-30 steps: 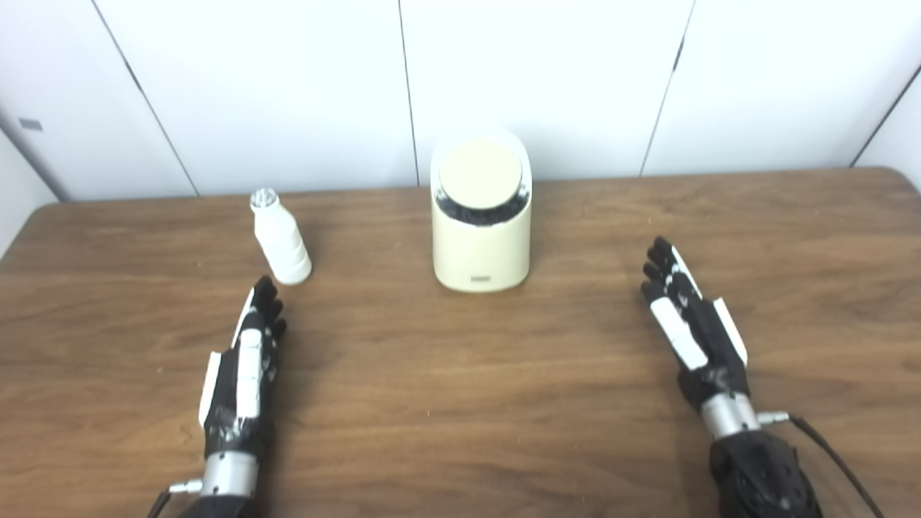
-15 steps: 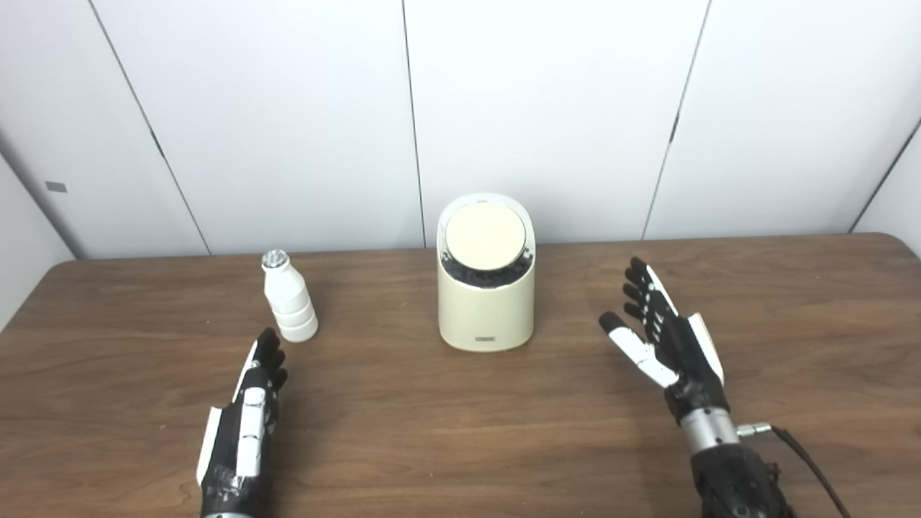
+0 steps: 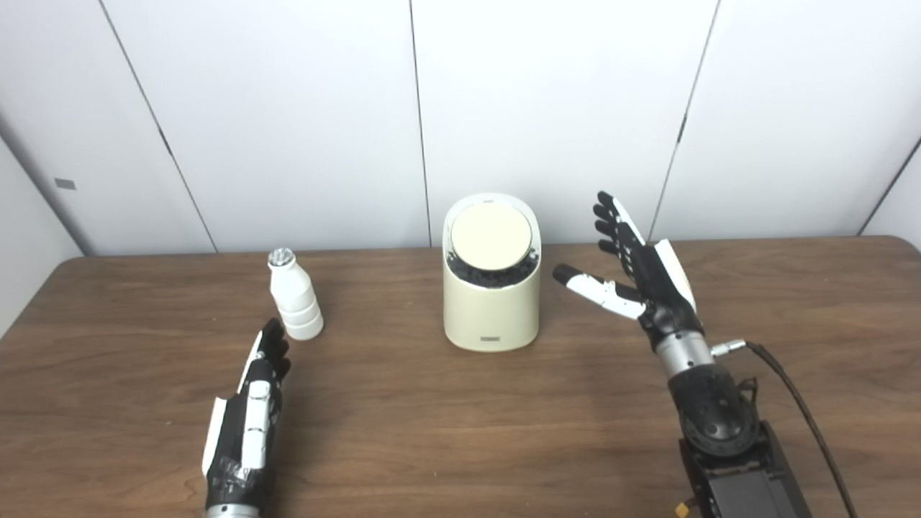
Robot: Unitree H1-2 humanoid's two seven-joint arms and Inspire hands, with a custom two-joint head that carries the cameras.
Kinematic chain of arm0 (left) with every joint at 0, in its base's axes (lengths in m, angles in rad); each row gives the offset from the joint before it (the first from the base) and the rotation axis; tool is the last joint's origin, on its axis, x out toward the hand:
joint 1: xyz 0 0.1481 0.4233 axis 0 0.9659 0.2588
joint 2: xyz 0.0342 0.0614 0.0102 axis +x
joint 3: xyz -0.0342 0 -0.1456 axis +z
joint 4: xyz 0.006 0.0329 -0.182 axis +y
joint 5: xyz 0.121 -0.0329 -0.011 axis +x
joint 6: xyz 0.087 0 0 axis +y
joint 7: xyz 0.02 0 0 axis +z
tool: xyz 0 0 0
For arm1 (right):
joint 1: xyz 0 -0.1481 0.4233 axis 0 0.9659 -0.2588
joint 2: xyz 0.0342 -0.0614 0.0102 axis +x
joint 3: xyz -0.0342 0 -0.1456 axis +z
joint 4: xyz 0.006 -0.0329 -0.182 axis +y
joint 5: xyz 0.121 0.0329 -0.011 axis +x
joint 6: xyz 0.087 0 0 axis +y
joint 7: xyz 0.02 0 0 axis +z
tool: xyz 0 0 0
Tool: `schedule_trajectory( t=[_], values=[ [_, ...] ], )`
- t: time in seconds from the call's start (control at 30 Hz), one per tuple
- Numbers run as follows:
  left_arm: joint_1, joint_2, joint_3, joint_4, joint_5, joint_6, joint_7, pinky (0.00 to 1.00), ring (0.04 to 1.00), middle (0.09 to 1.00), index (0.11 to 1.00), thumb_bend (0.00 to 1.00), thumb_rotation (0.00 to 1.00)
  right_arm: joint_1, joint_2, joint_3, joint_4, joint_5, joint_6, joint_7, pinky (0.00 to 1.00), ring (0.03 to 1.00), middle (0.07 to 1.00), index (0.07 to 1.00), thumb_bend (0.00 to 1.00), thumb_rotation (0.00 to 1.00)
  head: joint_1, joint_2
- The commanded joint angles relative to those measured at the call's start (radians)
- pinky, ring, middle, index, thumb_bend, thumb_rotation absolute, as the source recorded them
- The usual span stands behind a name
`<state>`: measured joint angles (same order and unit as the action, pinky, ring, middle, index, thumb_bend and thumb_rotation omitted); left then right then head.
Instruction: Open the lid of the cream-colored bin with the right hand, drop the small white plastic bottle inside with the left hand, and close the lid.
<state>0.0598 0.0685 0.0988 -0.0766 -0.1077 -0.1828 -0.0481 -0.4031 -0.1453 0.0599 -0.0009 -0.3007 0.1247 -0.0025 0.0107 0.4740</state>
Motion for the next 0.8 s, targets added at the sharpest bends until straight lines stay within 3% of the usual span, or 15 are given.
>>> schedule_trajectory(
  t=[0.0, 0.13, 0.3, 0.77],
  values=[
    [0.009, -0.012, -0.011, 0.056, 0.006, -0.044, -0.001, 1.0, 1.0, 1.0, 1.0, 0.49, 0.97, -0.072, -0.019, 0.013, -0.014, -0.023, -0.003, 0.01, 0.89, 0.945, 0.957, 0.971, 0.77, 0.51, 0.001, 0.001],
    [0.005, -0.018, -0.012, 0.061, 0.014, -0.044, 0.004, 1.0, 1.0, 1.0, 1.0, 0.47, 0.97, -0.121, -0.029, 0.048, 0.025, -0.06, -0.018, 0.008, 0.9, 0.96, 0.973, 0.972, 0.78, 0.46, 0.006, 0.004],
    [0.001, -0.022, -0.015, 0.077, 0.012, -0.064, -0.001, 1.0, 1.0, 1.0, 1.0, 0.44, 0.97, -0.188, -0.025, 0.09, 0.091, -0.108, -0.015, 0.003, 0.91, 0.958, 0.966, 0.969, 0.78, 0.47, 0.009, 0.004],
    [-0.01, -0.039, -0.015, 0.107, 0.013, -0.069, 0.008, 1.0, 1.0, 1.0, 1.0, 0.45, 0.94, -0.328, -0.009, 0.137, 0.285, -0.182, -0.045, -0.043, 0.84, 0.922, 0.946, 0.949, 0.78, 0.44, 0.016, 0.004]
  ],
)
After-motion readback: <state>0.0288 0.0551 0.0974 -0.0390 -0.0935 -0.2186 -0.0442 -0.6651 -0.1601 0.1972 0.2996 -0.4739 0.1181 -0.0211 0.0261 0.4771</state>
